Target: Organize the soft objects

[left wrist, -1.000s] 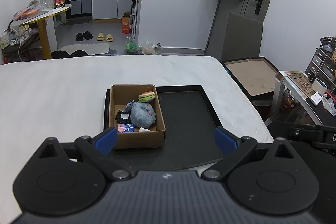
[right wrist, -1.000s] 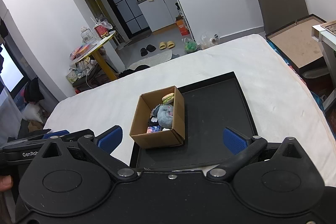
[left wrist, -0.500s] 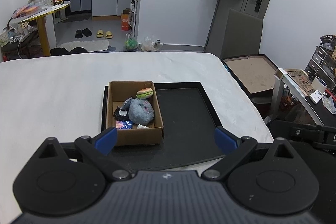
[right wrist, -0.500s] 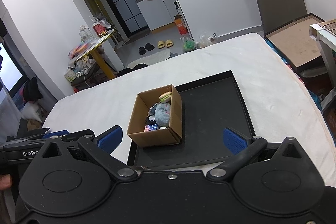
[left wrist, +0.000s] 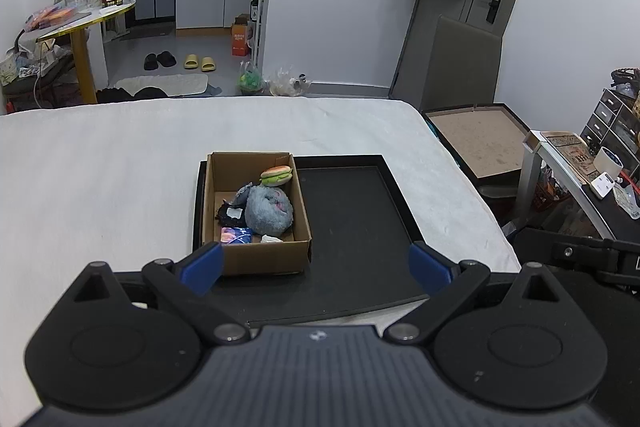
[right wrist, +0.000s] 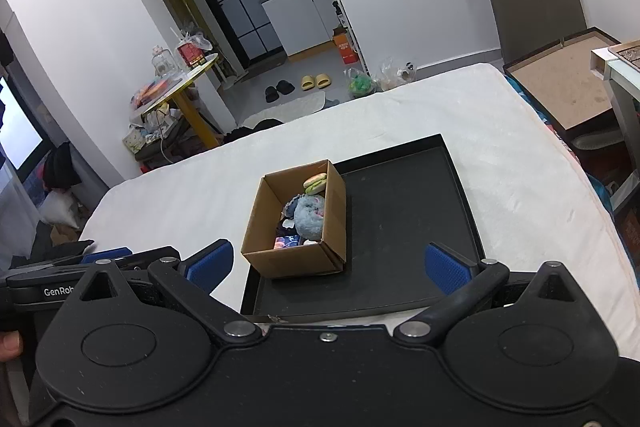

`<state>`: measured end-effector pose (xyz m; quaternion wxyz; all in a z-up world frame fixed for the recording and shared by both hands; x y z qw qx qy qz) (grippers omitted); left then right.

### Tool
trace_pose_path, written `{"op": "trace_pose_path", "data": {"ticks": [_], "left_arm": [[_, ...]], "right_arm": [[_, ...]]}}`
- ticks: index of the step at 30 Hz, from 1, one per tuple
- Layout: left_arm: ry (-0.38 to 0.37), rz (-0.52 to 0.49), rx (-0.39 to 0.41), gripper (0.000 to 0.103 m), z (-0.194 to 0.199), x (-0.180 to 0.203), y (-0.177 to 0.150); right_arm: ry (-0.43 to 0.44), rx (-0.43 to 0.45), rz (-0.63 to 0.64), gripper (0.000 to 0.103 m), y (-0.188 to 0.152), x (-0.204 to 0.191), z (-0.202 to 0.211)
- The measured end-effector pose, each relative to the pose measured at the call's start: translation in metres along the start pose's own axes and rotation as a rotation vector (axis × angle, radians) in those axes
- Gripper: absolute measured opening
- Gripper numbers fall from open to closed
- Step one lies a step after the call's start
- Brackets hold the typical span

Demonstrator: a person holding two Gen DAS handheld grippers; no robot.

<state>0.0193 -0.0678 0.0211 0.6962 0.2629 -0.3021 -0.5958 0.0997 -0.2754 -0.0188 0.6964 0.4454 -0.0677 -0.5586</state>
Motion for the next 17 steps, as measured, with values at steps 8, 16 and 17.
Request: {"op": "trace_pose_path", "data": {"ticks": [8,16,17], "left_arm": [[0.001,-0.003,0.000,0.098,-0.0017,0.0020,0.0006],[0.002,-0.006,0.001,0.098,-0.0008,0.0032,0.0001],[0.002,-0.006,0.000,0.098,-0.0008,0.0035,0.0001]], "right_arm": [[-0.002,-0.001,0.001,0.103,0.0013,0.0005,0.0002],[-0.023,-0.008,0.043,0.103,0.0035,-0.0015,-0.0020],[-0.023,-0.009,0.045,0.103,0.0041,-0.0013,-0.0025]]}}
Point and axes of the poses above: each gripper's, at about its wrist camera, not at the fingertips, and z roughly against the way its jaws point, x to its right, y to its top, the point moved 7 cm from there along -z, roughly the way its jaws point, and after that the axes turned 3 degrees about -z, right-handed, at the moved point
